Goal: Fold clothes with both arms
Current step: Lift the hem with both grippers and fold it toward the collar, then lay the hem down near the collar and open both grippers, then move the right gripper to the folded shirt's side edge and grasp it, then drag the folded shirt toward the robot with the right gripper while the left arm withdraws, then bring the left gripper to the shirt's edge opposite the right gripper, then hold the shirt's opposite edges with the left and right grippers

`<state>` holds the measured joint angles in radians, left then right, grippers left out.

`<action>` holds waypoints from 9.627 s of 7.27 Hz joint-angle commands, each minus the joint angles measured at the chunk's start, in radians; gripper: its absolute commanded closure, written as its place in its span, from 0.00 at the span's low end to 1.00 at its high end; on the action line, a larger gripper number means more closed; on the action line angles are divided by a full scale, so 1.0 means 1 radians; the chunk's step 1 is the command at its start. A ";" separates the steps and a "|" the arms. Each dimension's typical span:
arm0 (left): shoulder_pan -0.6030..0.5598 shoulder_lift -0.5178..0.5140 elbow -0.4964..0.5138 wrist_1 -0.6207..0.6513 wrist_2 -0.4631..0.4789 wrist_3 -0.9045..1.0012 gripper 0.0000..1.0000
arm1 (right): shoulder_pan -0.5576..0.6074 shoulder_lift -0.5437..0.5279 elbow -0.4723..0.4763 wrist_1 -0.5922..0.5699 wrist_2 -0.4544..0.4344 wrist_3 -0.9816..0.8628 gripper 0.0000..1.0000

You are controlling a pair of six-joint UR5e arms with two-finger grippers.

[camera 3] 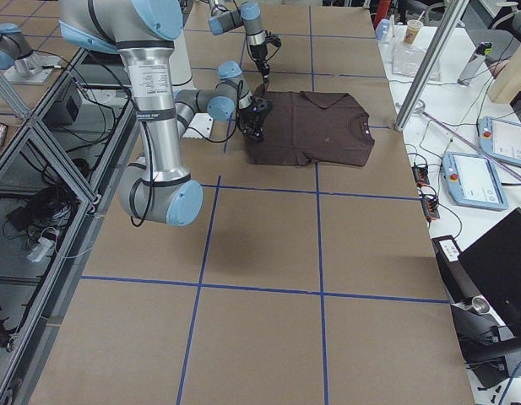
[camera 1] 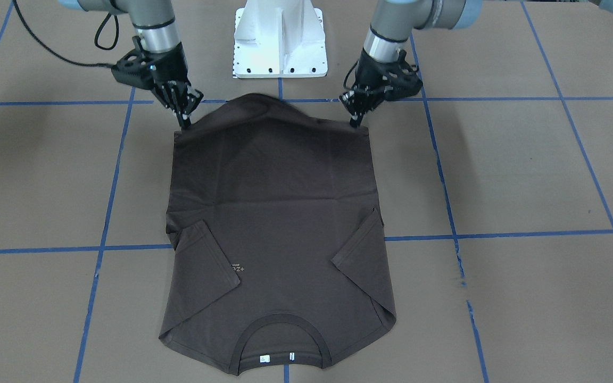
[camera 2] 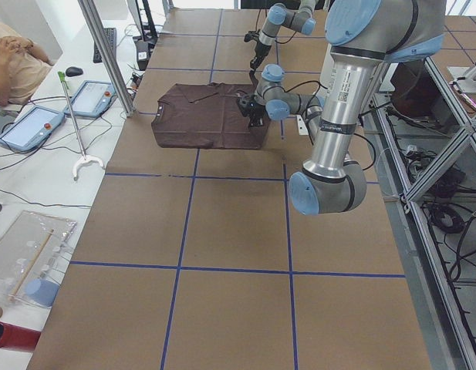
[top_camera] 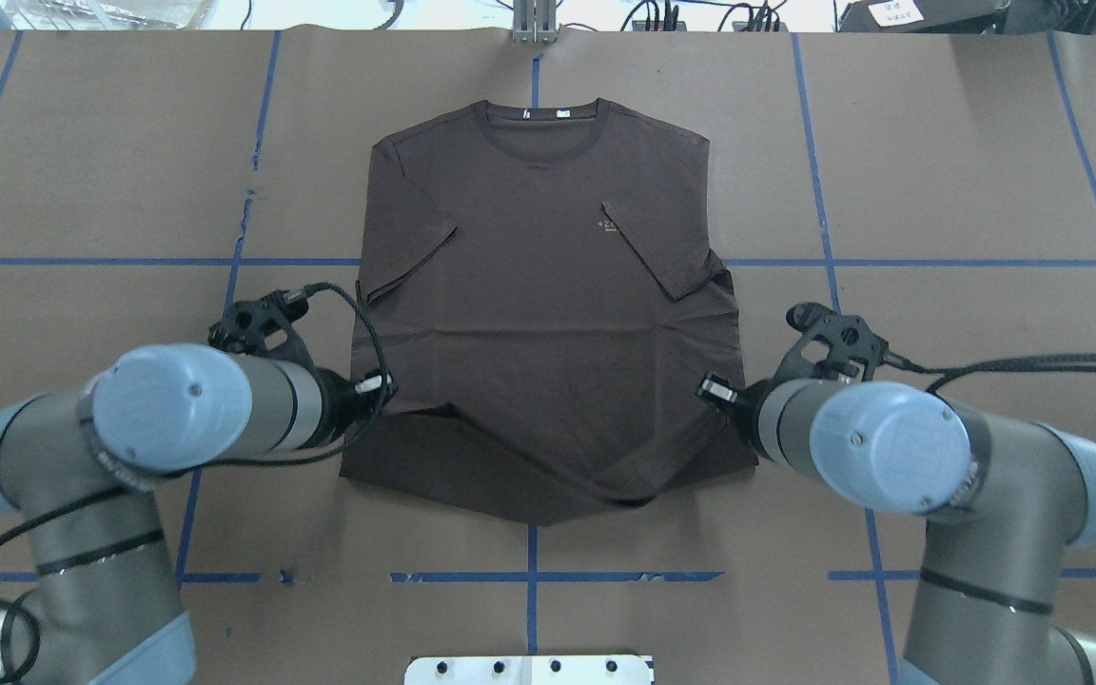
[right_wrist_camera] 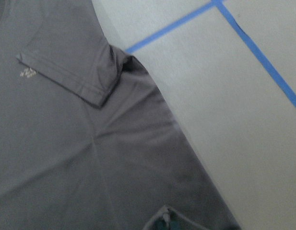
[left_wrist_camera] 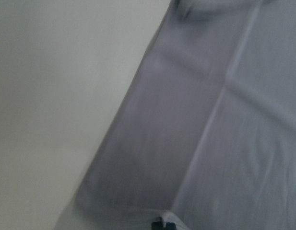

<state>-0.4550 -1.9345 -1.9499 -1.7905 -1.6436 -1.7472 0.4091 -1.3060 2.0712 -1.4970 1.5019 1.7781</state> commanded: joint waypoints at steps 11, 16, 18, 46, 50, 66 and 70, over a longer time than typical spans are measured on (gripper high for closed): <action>-0.312 -0.327 0.638 -0.365 0.142 0.248 1.00 | 0.402 0.504 -0.788 0.108 0.106 -0.384 1.00; -0.312 -0.360 0.787 -0.503 0.160 0.270 1.00 | 0.410 0.559 -0.940 0.198 0.106 -0.388 1.00; -0.309 -0.360 0.802 -0.532 0.159 0.270 1.00 | 0.392 0.557 -0.985 0.267 0.104 -0.388 1.00; -0.303 -0.251 0.712 -0.785 0.059 0.258 0.42 | 0.136 0.004 -0.232 0.294 0.195 0.032 1.00; -0.264 -0.213 0.565 -0.773 0.004 0.214 0.37 | -0.212 -0.394 0.257 0.290 0.299 0.172 1.00; 0.108 -0.057 0.183 -0.219 0.085 -0.055 0.43 | 0.099 -0.159 0.053 0.297 0.284 0.187 0.00; 0.102 -0.054 0.195 -0.219 0.094 -0.049 0.55 | 0.099 -0.159 0.040 0.297 0.285 0.188 0.00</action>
<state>-0.3488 -1.9884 -1.7575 -2.0095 -1.5557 -1.7985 0.5077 -1.4649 2.1157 -1.1996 1.7869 1.9664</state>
